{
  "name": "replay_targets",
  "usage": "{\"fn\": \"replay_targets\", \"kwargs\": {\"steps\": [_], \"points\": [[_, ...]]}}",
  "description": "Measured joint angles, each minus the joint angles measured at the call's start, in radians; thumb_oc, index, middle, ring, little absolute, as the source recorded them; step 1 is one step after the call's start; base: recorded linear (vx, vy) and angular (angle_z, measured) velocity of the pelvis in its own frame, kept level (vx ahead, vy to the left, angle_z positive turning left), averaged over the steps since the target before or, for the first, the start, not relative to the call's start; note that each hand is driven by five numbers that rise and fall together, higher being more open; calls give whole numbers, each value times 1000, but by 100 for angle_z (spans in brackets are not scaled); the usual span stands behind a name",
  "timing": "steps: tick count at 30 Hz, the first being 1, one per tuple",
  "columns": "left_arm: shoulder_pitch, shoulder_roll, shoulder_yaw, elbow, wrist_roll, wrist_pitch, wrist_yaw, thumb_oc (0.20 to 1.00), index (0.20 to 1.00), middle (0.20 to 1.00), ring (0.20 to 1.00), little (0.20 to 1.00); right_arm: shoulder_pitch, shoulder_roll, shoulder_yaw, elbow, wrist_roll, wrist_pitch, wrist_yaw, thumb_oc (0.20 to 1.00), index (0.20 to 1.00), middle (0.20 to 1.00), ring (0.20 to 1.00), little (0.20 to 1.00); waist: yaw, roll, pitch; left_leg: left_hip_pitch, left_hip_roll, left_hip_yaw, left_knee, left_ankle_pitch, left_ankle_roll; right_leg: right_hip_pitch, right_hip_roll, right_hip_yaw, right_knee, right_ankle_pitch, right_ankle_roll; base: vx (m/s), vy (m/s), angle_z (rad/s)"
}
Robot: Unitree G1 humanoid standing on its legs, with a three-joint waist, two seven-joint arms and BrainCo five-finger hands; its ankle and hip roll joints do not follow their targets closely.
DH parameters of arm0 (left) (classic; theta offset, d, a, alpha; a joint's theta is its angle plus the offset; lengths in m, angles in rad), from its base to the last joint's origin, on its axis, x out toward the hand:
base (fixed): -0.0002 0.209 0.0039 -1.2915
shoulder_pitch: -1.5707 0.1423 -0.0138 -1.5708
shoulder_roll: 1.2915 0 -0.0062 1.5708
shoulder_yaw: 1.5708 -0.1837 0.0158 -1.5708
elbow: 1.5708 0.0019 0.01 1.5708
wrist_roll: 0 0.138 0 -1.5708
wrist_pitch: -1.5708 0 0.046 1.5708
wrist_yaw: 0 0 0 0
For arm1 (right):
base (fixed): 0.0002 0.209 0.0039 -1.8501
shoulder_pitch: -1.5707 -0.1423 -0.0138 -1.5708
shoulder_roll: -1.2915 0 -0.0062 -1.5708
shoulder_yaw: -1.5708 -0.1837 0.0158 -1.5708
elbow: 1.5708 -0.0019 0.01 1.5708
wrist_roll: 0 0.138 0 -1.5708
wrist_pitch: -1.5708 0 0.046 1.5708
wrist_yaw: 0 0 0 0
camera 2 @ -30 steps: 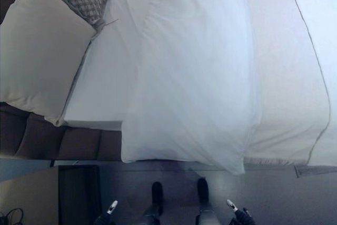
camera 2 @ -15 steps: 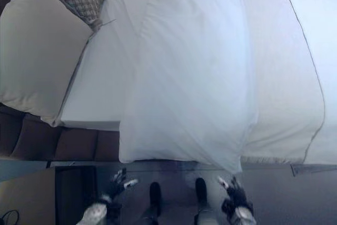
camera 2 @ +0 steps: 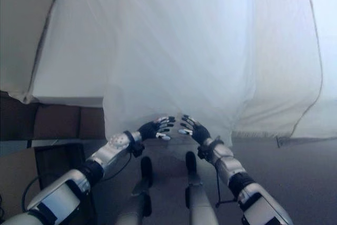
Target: Make the bed
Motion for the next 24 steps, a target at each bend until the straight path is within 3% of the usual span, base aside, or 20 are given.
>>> {"fn": "replay_targets", "kwargs": {"steps": [6, 12, 19, 24], "points": [[-157, 9, -13, 68, -14, 10, -16, 1000, 1000, 1000, 1000, 1000, -167, -54, 59, 23, 90, 82, 100, 1000, 1000, 1000, 1000, 1000, -4, -2, 33, -149, -4, -13, 155, -38, -1, -148, -5, 0, 166, -46, -4, -59, -16, 8], [-231, 17, 39, 114, 28, -30, 109, 1000, 1000, 1000, 1000, 1000, -310, -62, 84, 66, 102, 86, 94, 1000, 1000, 1000, 1000, 1000, -1, -9, 35, -296, 8, -27, 325, -91, -3, -280, 6, -3, 307, -87, -8, -39, -6, 2], [-375, 30, 36, 262, 142, -73, 331, 1000, 1000, 1000, 1000, 1000, -600, 3, 101, 318, 27, 54, -125, 1000, 1000, 1000, 1000, 1000, -6, -16, 33, -447, 17, -26, 434, -108, 4, -410, 12, 0, 358, -77, -4, -11, 23, -4], [-415, 43, 39, 324, 165, -84, 435, 1000, 1000, 1000, 1000, 1000, -646, 10, 100, 391, 8, 33, -206, 1000, 1000, 1000, 1000, 1000, 2, -17, 34, -466, 17, -23, 451, -113, 9, -419, 8, -1, 362, -69, 2, 17, 5, -1]]}}
